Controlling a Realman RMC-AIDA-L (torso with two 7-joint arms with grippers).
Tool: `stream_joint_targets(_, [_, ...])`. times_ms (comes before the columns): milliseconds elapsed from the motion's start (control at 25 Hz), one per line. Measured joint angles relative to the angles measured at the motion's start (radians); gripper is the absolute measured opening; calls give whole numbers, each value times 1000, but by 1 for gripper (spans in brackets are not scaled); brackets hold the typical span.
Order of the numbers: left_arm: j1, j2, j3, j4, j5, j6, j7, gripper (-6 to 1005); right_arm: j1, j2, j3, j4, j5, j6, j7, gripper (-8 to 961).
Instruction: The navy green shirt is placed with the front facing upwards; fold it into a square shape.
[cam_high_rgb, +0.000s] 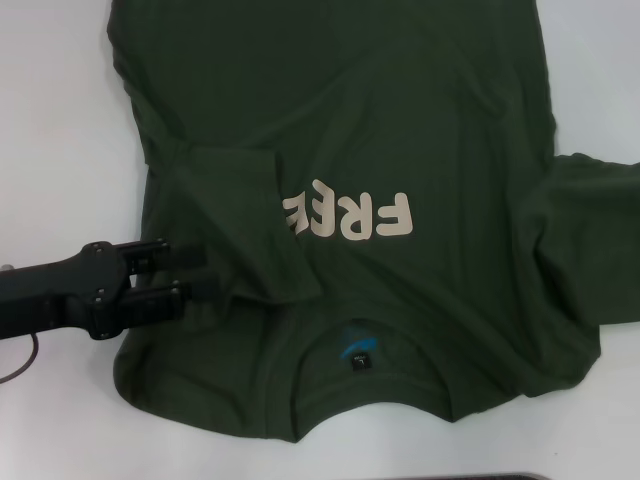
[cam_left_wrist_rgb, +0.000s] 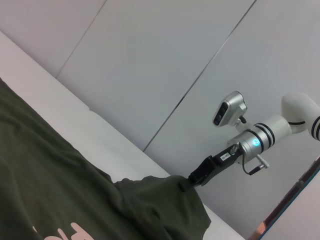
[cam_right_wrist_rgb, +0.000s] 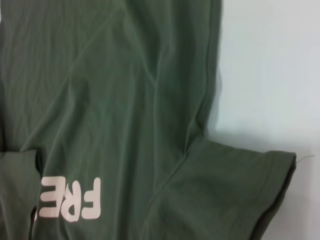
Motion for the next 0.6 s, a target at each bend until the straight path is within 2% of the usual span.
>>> stream_joint_targets(600, [3, 2, -29, 3, 0, 5, 0, 611, -27, -50, 9, -26, -38, -3, 71, 14])
